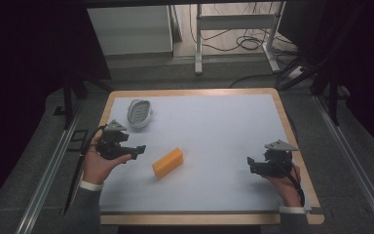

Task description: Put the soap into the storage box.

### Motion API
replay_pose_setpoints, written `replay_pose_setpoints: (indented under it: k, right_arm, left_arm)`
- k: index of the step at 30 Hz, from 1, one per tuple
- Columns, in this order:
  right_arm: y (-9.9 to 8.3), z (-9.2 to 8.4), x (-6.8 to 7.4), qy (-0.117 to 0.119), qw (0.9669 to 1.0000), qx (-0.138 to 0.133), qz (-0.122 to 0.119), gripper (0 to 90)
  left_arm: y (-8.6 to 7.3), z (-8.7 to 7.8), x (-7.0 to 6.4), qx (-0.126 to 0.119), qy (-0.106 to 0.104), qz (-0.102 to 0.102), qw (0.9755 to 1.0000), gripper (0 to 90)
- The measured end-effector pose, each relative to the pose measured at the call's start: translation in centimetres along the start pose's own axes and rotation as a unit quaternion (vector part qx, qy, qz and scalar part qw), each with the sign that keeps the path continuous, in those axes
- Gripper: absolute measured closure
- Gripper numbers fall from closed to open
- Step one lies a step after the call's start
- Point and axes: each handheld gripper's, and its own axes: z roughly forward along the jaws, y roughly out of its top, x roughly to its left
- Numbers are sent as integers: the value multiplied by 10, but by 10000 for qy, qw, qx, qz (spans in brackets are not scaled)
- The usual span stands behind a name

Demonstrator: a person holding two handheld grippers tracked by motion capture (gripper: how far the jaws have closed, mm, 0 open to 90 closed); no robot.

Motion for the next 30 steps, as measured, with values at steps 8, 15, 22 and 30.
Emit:
replay_pose_setpoints:
  k: [8, 15, 22, 30]
  right_arm:
    - [1, -3, 0, 53, 10000, -49, 14, 49]
    - [0, -3, -1, 18, 10000, -53, -7, 48]
    - [0, -2, 0, -19, 10000, -48, -21, 48]
    - [-1, -1, -2, -85, 10000, -6, -11, 49]
  left_arm:
    - [9, 1, -9, 17, -66, 147, 9999, 191]
    - [16, 3, -18, 54, -84, 318, 9994, 191]
    - [23, 13, -30, 172, -167, 501, 9985, 189]
    - [23, 31, -44, 351, -249, 668, 9968, 188]
